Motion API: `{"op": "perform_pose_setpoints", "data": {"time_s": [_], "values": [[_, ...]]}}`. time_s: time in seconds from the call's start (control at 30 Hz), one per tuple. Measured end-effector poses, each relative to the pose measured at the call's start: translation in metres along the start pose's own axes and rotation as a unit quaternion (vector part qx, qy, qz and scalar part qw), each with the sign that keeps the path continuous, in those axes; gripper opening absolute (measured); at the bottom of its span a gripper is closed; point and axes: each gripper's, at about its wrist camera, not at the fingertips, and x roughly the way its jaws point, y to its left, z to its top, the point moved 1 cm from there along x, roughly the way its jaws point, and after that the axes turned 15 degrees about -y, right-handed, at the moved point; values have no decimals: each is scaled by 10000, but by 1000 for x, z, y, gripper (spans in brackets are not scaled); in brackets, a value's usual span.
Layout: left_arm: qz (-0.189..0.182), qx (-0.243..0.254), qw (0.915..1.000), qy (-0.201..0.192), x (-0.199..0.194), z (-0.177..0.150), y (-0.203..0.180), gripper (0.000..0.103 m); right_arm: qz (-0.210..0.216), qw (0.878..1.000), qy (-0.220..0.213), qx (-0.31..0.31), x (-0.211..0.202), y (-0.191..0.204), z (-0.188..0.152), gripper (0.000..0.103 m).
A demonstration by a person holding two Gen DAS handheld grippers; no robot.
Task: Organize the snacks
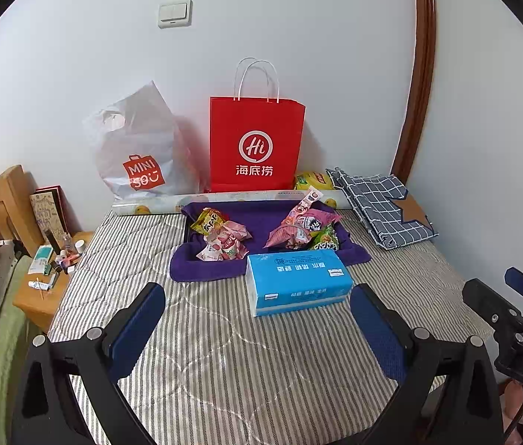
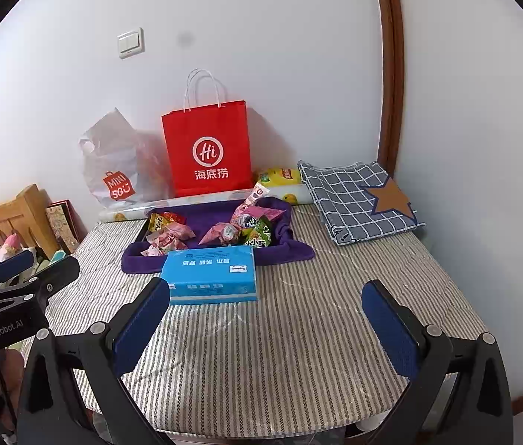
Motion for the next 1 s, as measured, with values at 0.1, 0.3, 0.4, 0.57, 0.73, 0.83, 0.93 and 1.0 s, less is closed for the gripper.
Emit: {"op": "perform_pose_setpoints", "data": {"time_s": [0.1, 0.3, 0.4, 0.57, 0.73, 0.83, 0.93, 1.0], "values": [[-5, -13, 10000, 2, 0, 0, 0, 101, 3, 10000, 3, 2, 0, 2, 0, 102], [4, -21, 10000, 9, -1, -2, 1, 101, 15, 10000, 25, 9, 2, 1, -1, 102], [2, -21, 10000, 10, -1, -2, 1, 101, 27, 10000, 25, 18, 2, 0, -2, 102], [1, -24, 10000, 16, -1, -2, 1, 101, 25, 10000, 27, 23, 2, 0, -3, 102], [4, -25, 10000, 10, -1, -2, 1, 101, 49, 10000, 8, 4, 1, 2, -4, 102], [-4, -19, 10000, 14, -1, -2, 2, 101, 59, 10000, -2, 9, 0, 3, -4, 102], [0, -30, 10000, 14, -2, -2, 2, 101, 59, 10000, -2, 9, 1, 2, -4, 102], [7, -30, 10000, 13, -1, -2, 2, 101, 59, 10000, 5, 10, 0, 2, -4, 102]]}}
